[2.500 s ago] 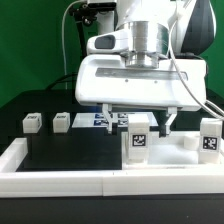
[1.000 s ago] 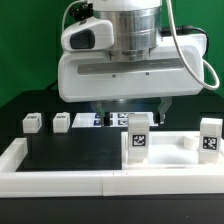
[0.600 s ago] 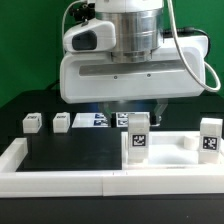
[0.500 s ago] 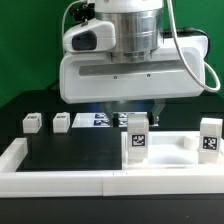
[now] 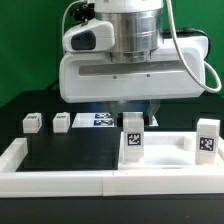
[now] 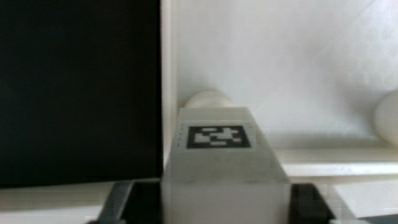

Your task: Assemble square table

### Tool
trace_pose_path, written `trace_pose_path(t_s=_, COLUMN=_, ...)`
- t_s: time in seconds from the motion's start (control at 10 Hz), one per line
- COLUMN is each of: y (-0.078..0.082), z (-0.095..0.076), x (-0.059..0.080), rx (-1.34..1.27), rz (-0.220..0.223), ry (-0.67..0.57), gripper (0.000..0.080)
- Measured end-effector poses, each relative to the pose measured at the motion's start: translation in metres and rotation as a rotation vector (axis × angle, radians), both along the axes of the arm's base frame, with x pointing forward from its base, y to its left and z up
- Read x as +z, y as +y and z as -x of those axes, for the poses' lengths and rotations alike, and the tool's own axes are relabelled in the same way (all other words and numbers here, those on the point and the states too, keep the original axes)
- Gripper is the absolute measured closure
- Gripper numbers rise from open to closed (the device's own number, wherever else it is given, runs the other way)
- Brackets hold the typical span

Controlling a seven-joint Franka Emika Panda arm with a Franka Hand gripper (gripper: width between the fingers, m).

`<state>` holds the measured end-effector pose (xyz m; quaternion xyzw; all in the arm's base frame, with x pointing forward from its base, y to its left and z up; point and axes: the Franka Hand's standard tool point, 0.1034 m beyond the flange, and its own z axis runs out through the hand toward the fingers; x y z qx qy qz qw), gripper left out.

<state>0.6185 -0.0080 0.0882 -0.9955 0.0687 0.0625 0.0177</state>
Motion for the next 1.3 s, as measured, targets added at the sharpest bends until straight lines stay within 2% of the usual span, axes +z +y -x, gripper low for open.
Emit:
trace_pose_path(t_s=0.2, y=0.0032, z=0.0, x=-0.0005, rx=-0.233, rz=0.032, ry=-0.03, gripper=0.0508)
trace_pose_path(t_s=0.8, y=0.0071, z=-0.0032, x=-0.001, rx=-0.846, rz=0.084, ry=-0.034, gripper=0.0508)
trace_pose_path(t_s=1.1, y=0.0074, z=-0.0034, x=-0.0011, rx=-0.938, rz=0.092, ry=-0.029, gripper=0.0508)
trace_pose_path(t_s=1.2, y=0.0074, z=-0.0034, x=-0.0011, rx=-0.909, rz=0.09, ry=-0.031, gripper=0.0327)
trace_pose_path(t_s=1.3, y=0.0088, z=-0.0034, x=-0.0011, rx=-0.892, rz=0.089, ry=-0.032, gripper=0.0212)
